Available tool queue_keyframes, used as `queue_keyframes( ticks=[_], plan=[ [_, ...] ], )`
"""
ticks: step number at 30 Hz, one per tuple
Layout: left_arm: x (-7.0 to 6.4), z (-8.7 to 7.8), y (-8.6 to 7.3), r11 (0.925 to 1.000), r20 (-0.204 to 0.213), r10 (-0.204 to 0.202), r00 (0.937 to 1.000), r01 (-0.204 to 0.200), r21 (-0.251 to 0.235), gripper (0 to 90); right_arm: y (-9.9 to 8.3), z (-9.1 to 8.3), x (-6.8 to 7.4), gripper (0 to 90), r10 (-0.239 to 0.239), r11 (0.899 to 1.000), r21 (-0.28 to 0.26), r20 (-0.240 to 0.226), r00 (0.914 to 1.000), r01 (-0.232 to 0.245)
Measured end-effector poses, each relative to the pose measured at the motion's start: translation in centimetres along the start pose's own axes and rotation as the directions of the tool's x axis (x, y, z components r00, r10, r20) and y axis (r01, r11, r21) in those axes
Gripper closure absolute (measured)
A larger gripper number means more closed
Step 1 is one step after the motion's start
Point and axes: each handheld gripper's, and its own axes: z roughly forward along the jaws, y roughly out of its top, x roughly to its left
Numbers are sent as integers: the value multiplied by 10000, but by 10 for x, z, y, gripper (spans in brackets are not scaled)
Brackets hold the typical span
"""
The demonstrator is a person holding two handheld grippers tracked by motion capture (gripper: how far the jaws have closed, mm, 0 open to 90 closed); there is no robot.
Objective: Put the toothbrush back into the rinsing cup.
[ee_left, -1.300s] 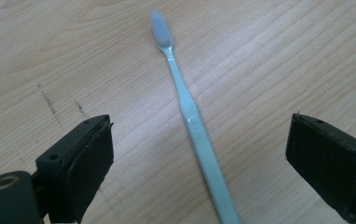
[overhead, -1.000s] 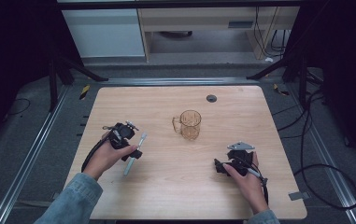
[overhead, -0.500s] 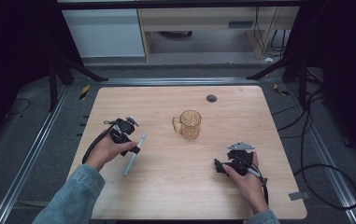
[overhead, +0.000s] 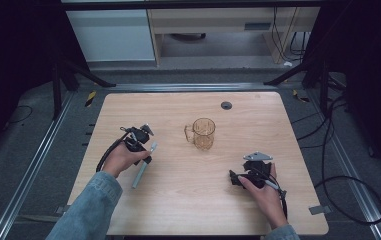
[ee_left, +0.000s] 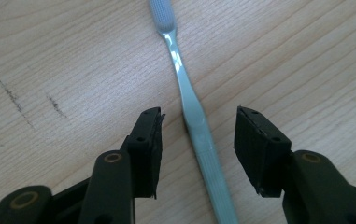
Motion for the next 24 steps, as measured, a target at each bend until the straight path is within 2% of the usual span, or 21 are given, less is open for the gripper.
queue_keyframes(
  ticks=[13,24],
  plan=[
    [2,12,3,9979,126,-596,9981,593,257,571,0,0,0,4,-3,10000,1,-3,10000,3],
    [2,16,10,9969,70,-620,9981,615,493,616,0,0,-1,5,-67,10000,12,-34,10000,68]
  ],
)
